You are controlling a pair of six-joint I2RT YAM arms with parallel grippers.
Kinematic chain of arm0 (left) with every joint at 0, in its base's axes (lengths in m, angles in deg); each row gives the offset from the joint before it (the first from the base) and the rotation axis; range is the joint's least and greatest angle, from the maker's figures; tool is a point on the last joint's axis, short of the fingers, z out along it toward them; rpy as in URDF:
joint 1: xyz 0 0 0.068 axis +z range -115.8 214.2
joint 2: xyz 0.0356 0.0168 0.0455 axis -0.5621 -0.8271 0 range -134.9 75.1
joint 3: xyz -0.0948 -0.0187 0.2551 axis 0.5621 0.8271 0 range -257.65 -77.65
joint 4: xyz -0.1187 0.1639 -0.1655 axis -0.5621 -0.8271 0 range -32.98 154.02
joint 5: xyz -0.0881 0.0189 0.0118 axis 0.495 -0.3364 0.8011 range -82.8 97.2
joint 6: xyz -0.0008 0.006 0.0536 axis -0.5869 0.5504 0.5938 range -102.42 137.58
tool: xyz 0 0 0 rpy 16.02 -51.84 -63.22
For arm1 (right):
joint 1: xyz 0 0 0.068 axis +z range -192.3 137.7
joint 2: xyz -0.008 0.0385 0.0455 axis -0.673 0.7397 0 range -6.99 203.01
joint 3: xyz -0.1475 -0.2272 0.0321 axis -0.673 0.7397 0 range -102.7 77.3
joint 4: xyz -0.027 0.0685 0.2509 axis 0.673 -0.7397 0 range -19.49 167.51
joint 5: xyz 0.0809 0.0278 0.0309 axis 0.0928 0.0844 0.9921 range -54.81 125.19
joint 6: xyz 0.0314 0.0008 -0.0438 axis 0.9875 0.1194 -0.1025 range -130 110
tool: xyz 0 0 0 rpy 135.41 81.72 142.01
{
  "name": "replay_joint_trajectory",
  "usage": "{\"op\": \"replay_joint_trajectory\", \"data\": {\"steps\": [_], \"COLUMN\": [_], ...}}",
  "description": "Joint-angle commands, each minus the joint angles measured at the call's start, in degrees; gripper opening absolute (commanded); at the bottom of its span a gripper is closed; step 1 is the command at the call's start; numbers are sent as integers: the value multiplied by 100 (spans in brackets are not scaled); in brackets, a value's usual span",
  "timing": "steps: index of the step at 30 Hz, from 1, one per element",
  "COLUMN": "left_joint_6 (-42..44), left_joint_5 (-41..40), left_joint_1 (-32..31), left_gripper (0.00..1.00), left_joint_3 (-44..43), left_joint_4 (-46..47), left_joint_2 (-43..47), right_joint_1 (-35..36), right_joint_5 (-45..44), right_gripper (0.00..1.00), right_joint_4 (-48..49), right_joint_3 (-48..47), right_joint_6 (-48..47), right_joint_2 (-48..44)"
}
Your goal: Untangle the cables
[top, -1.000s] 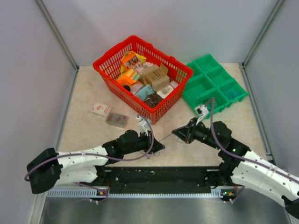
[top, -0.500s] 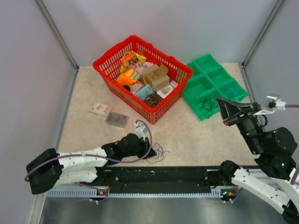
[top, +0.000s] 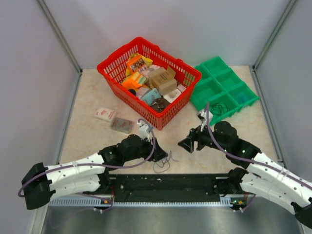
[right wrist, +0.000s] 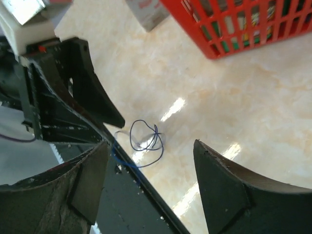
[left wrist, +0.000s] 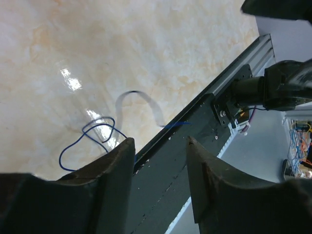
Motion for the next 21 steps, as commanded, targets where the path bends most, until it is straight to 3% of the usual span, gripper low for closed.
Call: {"op": "replay_joint_trajectory", "data": {"steps": [1, 4, 8, 15, 21], "left_joint_6": [114, 105, -87, -650, -967], "left_joint_5": [-597, -791, -1509, -2320, -2488], "left_joint_1": [29, 11, 11, 11, 11], "left_gripper": [52, 54, 52, 45, 44], "left_joint_3": [-420, -324, 18, 914, 1785], "left_joint_4": [-987, -1216, -1699, -1999, -1850], "left_joint_2": [199, 445, 1277, 2887, 4013], "right_joint_1": [-14, 100, 694, 1294, 1867], "right_joint_5": [492, 694, 188, -255, -836], "right_gripper": [73, 85, 91, 94, 93], "right_joint_4": [531, 847, 1032, 1016, 680], "right_joint_3": [165, 385, 281, -264, -924], "right_joint_6": [527, 668, 301, 308, -192], "right_joint_2": [344, 721, 1659, 3225, 4105]}}
